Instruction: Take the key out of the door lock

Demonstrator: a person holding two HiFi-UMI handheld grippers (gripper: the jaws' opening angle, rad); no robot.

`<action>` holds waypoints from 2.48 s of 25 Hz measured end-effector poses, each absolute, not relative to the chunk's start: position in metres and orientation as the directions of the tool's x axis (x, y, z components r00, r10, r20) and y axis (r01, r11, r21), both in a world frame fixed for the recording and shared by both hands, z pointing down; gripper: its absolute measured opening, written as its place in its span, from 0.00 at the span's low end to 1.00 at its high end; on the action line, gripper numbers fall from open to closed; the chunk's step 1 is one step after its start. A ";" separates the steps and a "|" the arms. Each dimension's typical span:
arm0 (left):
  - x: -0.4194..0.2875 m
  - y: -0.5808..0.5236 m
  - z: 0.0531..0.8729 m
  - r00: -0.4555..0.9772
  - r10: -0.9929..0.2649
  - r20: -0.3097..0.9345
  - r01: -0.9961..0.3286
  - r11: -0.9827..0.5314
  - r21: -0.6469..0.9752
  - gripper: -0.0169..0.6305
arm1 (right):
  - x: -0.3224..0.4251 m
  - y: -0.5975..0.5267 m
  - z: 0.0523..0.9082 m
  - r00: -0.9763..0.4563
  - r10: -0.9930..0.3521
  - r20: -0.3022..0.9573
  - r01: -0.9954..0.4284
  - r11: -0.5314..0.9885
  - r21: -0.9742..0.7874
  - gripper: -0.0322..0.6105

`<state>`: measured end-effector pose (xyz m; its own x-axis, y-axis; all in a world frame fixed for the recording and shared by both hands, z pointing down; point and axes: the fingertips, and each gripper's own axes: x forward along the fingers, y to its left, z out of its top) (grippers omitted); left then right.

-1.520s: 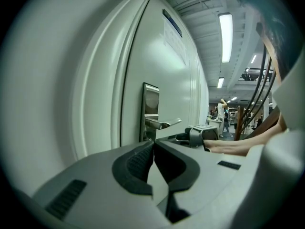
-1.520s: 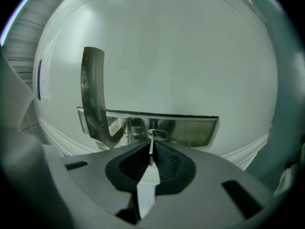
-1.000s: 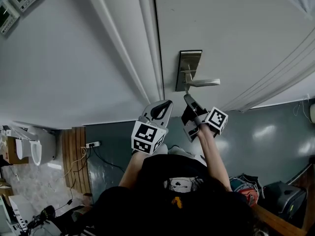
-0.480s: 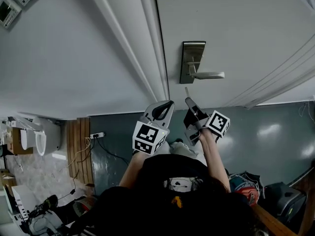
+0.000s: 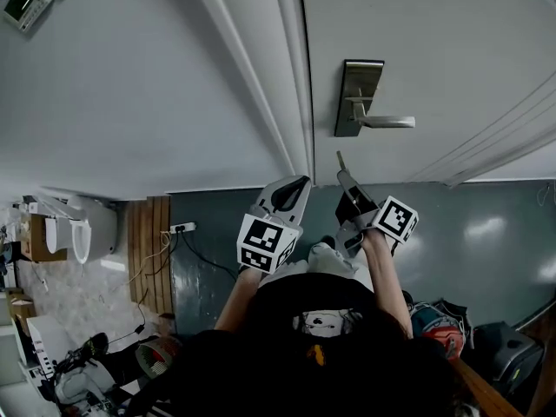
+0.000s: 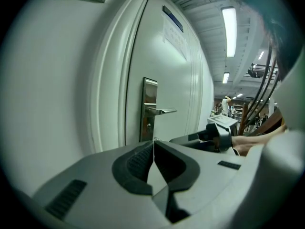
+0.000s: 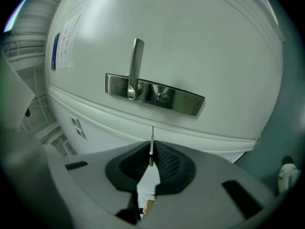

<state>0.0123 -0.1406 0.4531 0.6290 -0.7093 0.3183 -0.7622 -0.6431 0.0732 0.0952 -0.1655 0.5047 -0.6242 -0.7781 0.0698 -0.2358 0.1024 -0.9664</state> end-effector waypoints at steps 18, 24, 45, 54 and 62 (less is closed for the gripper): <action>-0.060 -0.044 0.449 0.620 -0.730 0.288 -0.776 -0.624 0.088 0.04 | 0.025 -0.064 0.489 -0.660 -0.746 0.090 -0.320 0.170 -0.932 0.08; -0.082 -0.014 0.446 0.618 -0.735 0.279 -0.777 -0.624 0.079 0.04 | 0.002 -0.034 0.479 -0.666 -0.743 0.071 -0.317 0.196 -0.928 0.08; -0.121 0.035 0.454 0.601 -0.762 0.240 -0.798 -0.591 0.119 0.04 | -0.043 0.020 0.474 -0.718 -0.692 0.074 -0.342 0.257 -0.904 0.08; -0.120 0.043 0.451 0.589 -0.778 0.219 -0.807 -0.579 0.117 0.04 | -0.044 0.031 0.472 -0.739 -0.669 0.082 -0.355 0.282 -0.891 0.08; -0.114 0.050 0.451 0.599 -0.771 0.217 -0.800 -0.590 0.109 0.04 | -0.039 0.036 0.471 -0.737 -0.670 0.084 -0.367 0.293 -0.883 0.08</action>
